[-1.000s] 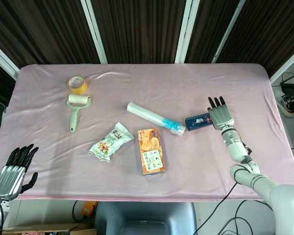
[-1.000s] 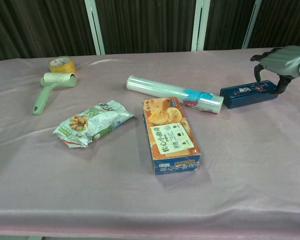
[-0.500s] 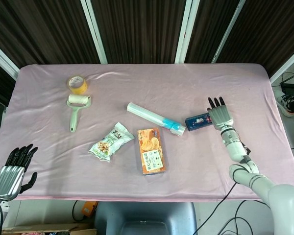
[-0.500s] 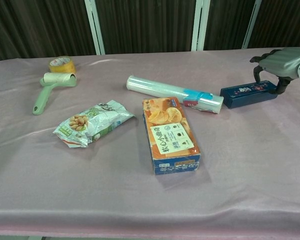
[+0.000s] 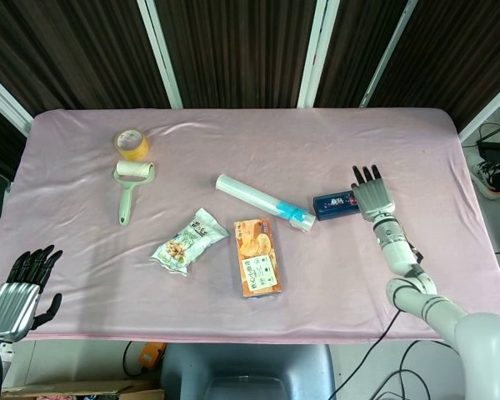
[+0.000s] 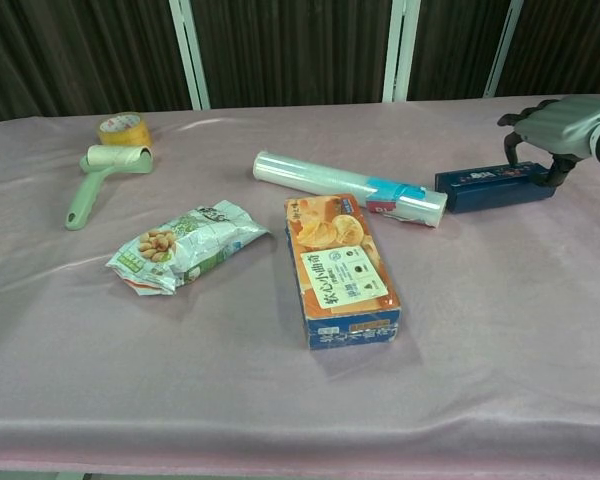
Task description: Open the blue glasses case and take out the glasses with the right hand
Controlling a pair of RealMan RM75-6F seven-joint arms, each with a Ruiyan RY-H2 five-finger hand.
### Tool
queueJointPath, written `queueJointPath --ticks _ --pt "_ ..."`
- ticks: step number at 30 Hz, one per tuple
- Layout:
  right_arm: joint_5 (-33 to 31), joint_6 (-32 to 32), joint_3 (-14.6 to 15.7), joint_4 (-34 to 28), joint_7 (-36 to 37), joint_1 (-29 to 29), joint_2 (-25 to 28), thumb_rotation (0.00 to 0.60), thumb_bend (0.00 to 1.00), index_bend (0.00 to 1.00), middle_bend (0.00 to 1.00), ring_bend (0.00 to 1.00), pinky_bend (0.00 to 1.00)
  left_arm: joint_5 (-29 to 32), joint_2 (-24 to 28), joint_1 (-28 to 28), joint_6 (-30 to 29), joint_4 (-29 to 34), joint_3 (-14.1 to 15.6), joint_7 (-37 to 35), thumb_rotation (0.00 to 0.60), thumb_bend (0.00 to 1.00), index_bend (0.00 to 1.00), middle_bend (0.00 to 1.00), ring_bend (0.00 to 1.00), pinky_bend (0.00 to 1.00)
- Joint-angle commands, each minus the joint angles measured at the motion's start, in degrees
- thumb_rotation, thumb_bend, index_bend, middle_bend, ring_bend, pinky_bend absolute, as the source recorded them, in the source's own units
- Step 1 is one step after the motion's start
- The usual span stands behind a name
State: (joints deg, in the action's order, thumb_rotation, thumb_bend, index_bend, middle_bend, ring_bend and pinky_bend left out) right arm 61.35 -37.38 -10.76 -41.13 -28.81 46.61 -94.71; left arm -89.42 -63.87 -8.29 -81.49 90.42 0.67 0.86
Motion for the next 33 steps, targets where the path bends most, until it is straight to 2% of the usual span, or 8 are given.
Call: queueJointPath --ticks 1,9,14,17,19,23,29,33 --pt "-0.84 0.2 -0.42 -0.18 -0.67 0.33 0.01 0.6 0.83 0.61 0.0 0.0 0.0 0.03 0.0 0.02 0.02 -0.01 0.01 -0.03 0.6 0.43 0.0 0.0 0.0 0.02" --pt "-5.25 1.18 -2.7 0.88 -4.2 2.7 -0.61 0.6 0.89 0.65 0.02 0.0 0.0 0.4 0.03 0.11 -0.04 -0.11 -0.16 -0.22 0.6 0.43 0.0 0.0 0.0 0.02" --pt "-9.09 2.8 -4.2 5.47 -7.4 5.15 -3.46 0.6 0.89 0.65 0.02 0.0 0.0 0.81 0.04 0.11 0.14 -0.14 -0.3 -0.11 0.6 0.43 0.0 0.0 0.0 0.02" --pt "-8.51 1.97 -4.44 6.76 -6.55 6.0 -4.5 0.6 0.89 0.6 0.02 0.0 0.0 1.39 0.07 -0.07 0.57 -0.31 -0.57 -0.37 0.6 0.43 0.0 0.0 0.0 0.02" --pt "-6.87 0.43 -4.22 5.85 -4.64 5.73 -4.1 0.6 0.86 0.53 0.03 0.0 0.0 1.66 0.1 -0.12 0.7 -0.37 -0.7 -0.55 0.6 0.43 0.0 0.0 0.0 0.02" --pt "-1.71 -3.67 -2.67 -1.3 0.61 3.52 -0.08 0.6 0.75 0.48 0.03 0.0 0.0 1.3 0.27 0.03 0.37 -0.32 -0.56 -0.92 0.6 0.43 0.0 0.0 0.0 0.02" --pt "7.32 -12.13 2.78 -15.4 5.49 -2.91 8.63 0.6 0.75 0.45 0.01 0.0 0.0 0.23 0.39 0.66 -0.96 -0.33 -0.16 -1.33 0.6 0.43 0.0 0.0 0.0 0.02" --pt "11.61 -15.38 6.45 -20.7 8.45 -6.66 12.16 0.6 0.75 0.4 0.0 0.0 0.0 0.1 0.36 0.61 -0.76 -0.3 -0.05 -1.22 0.6 0.43 0.0 0.0 0.0 0.02"
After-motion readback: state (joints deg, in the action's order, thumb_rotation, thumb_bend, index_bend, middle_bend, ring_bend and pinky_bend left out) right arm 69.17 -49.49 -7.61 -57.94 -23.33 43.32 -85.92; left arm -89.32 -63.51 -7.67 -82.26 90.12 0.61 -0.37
